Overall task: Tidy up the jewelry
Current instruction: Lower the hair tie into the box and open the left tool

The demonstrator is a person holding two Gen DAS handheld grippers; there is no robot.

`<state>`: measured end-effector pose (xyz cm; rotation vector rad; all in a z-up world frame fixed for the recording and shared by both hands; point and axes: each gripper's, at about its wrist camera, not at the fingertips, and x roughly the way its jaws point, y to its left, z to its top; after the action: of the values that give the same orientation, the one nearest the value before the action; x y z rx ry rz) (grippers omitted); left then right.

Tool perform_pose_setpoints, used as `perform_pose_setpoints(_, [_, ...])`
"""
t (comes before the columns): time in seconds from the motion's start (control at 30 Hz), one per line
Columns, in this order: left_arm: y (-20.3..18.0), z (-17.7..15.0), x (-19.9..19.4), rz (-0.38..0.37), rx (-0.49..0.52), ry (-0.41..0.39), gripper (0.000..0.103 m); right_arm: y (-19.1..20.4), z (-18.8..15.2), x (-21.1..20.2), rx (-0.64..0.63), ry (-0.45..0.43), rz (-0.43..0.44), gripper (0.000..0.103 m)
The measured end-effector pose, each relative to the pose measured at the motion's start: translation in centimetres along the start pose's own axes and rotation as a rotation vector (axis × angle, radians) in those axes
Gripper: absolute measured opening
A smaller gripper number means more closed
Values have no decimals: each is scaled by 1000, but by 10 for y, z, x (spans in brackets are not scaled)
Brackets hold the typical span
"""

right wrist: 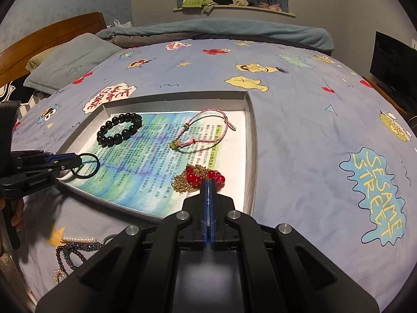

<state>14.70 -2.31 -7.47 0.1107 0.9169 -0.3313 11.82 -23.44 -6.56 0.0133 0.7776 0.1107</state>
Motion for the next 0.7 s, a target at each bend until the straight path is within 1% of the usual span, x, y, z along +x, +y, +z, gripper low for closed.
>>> perform_pose_setpoints(0.13, [3,0,-6,-5,-18,-16,29,0,0,-1,2,-4,0,1])
perform_pose_setpoints(0.17, [4,0,-7,-7,-22,-19,34,0,0,-3,0,-10,2,1])
perform_pose_setpoints(0.2, [4,-1,-8,-11,-26,-22,35,1,0,-5,-2,-15,4,3])
perform_pose_setpoints(0.27, [4,-1,-12,-23,-33,-30,40,3,0,-9,-4,-25,5,10])
perform_pose_setpoints(0.3, [4,-1,-14,-22,-34,-36,41,4,0,-11,-4,-31,7,18])
perform_pose_setpoints(0.33, [3,-2,-16,-23,-33,-43,45,4,0,-13,-5,-37,9,23])
perform_pose_setpoints(0.43, [1,-3,-23,-22,-32,-67,56,6,0,-18,-6,-48,14,30])
perform_pose_setpoints(0.47, [1,-3,-26,-24,-34,-78,58,7,0,-20,-6,-54,17,31])
perform_pose_setpoints(0.5, [1,-3,-30,-28,-36,-90,58,7,0,-23,-6,-58,18,35])
perform_pose_setpoints(0.6, [0,-3,-39,-28,-41,-111,64,8,0,-28,-6,-68,19,46])
perform_pose_setpoints(0.63, [0,-3,-41,-25,-40,-116,66,8,-1,-30,-6,-71,19,50])
perform_pose_setpoints(0.67, [-1,-4,-44,-19,-37,-122,67,9,-1,-31,-6,-72,19,51])
perform_pose_setpoints(0.7, [-2,-4,-46,-13,-34,-127,68,9,-2,-32,-6,-73,19,56])
